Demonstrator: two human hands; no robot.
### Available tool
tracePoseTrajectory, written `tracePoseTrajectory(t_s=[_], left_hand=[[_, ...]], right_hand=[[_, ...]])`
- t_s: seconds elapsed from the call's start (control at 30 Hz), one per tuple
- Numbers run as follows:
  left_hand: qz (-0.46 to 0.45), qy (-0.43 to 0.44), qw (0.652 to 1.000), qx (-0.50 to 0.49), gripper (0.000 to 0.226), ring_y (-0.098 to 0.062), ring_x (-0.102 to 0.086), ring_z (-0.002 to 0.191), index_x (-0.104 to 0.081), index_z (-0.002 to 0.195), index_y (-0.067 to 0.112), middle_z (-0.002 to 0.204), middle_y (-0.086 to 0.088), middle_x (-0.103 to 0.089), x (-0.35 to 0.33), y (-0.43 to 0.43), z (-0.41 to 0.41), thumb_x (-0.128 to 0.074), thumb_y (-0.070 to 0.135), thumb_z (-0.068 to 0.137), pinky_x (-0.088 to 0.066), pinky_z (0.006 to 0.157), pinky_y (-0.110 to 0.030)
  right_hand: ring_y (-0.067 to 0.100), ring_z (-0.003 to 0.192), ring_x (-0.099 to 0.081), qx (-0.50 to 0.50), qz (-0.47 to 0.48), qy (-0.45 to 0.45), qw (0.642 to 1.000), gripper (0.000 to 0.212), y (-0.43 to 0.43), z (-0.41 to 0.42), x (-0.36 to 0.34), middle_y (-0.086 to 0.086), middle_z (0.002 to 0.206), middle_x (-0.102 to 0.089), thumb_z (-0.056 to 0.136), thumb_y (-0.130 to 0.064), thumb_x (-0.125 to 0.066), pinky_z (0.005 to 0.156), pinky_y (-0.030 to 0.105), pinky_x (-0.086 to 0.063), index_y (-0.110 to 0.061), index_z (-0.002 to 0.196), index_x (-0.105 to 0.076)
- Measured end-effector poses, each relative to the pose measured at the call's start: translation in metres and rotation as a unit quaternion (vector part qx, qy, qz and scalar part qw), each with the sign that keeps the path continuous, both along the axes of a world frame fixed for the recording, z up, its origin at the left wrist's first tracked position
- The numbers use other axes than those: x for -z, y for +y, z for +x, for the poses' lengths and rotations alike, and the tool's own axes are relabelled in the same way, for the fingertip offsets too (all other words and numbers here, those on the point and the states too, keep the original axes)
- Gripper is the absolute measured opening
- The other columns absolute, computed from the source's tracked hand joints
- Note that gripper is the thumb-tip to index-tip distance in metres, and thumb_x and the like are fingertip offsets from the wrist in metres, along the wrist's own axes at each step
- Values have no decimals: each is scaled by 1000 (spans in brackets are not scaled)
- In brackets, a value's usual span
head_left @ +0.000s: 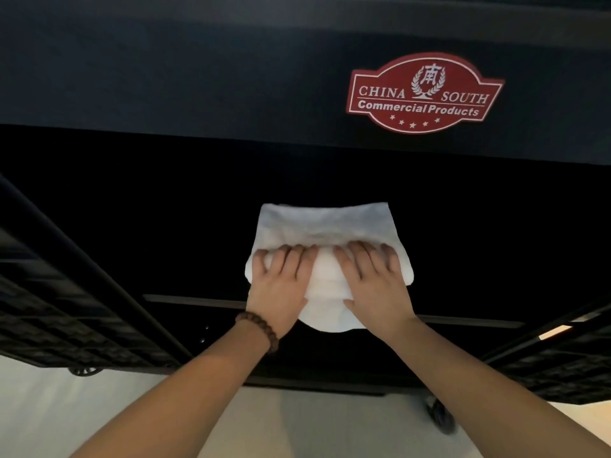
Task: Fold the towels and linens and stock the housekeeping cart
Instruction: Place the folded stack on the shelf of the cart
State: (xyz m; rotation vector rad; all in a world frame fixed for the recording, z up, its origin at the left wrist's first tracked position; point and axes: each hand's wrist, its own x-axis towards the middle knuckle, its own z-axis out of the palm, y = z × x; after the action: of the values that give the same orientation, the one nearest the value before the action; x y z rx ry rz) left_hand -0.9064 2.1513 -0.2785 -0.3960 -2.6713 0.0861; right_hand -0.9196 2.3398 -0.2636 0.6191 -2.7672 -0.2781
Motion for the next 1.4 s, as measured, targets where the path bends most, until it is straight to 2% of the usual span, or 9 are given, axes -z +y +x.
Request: tracePoseTrajectory(t_s=[0.27, 0.63, 0.77, 0.93, 1.0, 1.07, 1.17, 1.27, 1.4], left_hand=[[-9, 8, 1000, 23, 79, -27, -54, 105, -53, 129, 12, 119, -8, -59, -15, -7, -8, -79, 25, 55, -36, 92, -51], [0, -73, 997, -40, 100, -35, -38, 128, -24, 148, 15, 136, -16, -42, -16, -2, 21, -73, 40, 64, -24, 104, -64], [24, 0, 1000, 18, 76, -36, -34, 135, -34, 145, 15, 140, -17, -44, -22, 9, 43, -60, 10, 73, -16, 109, -69], [11, -9, 971, 239, 29, -29, -57, 100, -62, 111, 13, 110, -7, -59, -5, 28, 88, -55, 13, 83, -43, 87, -40], [-48, -129, 975, 175, 49, -29, -55, 113, -55, 131, 16, 127, -8, -57, -3, 29, 89, -60, 29, 84, -43, 97, -41], [-96, -223, 964, 105, 64, -34, -32, 134, -23, 152, 20, 155, -10, -27, 4, 25, 85, -42, 41, 95, -23, 113, -47], [-100, -237, 964, 73, 69, -36, -11, 139, 0, 154, 25, 162, -6, -3, 18, 20, 82, -31, 49, 96, -2, 115, -50], [-107, -230, 966, 50, 72, -35, -9, 142, -3, 154, 27, 162, -3, -6, 21, 11, 78, -29, 56, 94, 7, 115, -50], [-78, -178, 981, 20, 73, -25, -26, 140, -18, 153, 27, 154, 3, -33, 5, -3, 50, -32, 61, 90, -11, 116, -46]], right_hand=[[37, 124, -49, 31, -26, 18, 999, 110, -6, 8, -9, 20, 131, -52, 49, -28, -88, 110, 62, -25, -13, 146, -38], [31, 96, -62, -29, -59, 58, 996, 62, -5, 13, -27, 11, 106, -64, 59, -23, -80, 92, 43, -48, -9, 117, -63], [29, 92, -62, -34, -75, 58, 995, 61, -6, 17, -37, 10, 102, -65, 58, -25, -82, 87, 41, -49, -9, 114, -64], [32, 94, -61, -45, -65, 6, 997, 72, -3, 15, -49, 11, 103, -65, 54, -31, -85, 86, 42, -49, -9, 118, -62], [33, 96, -60, -48, -68, 0, 996, 73, -1, 16, -51, 11, 104, -64, 55, -31, -85, 87, 43, -48, -9, 121, -60], [33, 96, -60, -48, -84, 6, 995, 74, 2, 17, -53, 11, 104, -65, 55, -29, -86, 87, 45, -48, -9, 121, -59], [34, 95, -60, -51, -103, 17, 993, 74, 5, 18, -57, 12, 103, -64, 55, -27, -86, 87, 45, -49, -9, 121, -59], [35, 94, -60, -59, -117, 36, 991, 71, 7, 19, -66, 13, 103, -65, 56, -23, -86, 87, 46, -49, -7, 120, -60], [35, 93, -60, -74, -130, 75, 986, 67, 8, 16, -81, 14, 102, -64, 59, -19, -82, 87, 47, -48, -7, 120, -59]])
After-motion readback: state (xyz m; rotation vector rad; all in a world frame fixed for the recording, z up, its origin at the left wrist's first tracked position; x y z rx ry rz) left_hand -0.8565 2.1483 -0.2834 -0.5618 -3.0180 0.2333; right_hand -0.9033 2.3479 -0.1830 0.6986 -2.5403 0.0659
